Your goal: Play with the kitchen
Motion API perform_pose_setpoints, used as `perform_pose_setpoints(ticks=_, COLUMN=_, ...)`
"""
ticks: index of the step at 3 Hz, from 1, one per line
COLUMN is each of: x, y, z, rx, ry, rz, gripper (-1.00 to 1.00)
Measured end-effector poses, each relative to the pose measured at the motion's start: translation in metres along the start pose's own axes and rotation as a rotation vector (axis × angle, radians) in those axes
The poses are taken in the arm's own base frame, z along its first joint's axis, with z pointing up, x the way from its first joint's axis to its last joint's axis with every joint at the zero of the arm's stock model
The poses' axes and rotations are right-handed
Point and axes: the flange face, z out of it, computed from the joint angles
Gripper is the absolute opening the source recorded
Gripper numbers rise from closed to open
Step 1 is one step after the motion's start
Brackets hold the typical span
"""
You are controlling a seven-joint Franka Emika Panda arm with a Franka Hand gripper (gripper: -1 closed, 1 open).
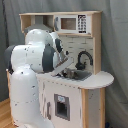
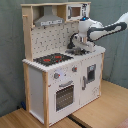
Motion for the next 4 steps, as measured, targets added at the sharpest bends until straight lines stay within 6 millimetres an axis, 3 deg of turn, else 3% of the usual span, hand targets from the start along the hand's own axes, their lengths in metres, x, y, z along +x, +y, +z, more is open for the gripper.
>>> perform_pose_setpoints(ticks=1, x=0.001, y=0.002, z=0.0, rx=-0.003, ry=0.006, rz=0.002, gripper=1.0)
perform_pose_setpoints(ticks=2, x=0.011, y=0.012, z=-0.002, rx=-0.023, ry=0.031, rz=0.011, gripper=1.0)
perform_pose_setpoints(ticks=3, x=0.029, y=-0.011, z=-0.043, rx=-0.031, ry=0.078, rz=-0.023, gripper=1.0)
perform_pose_setpoints(ticks=4, x=0.032, y=-0.02, z=-0.08, rx=-0.039, ry=0.098, rz=-0.041, gripper=1.0)
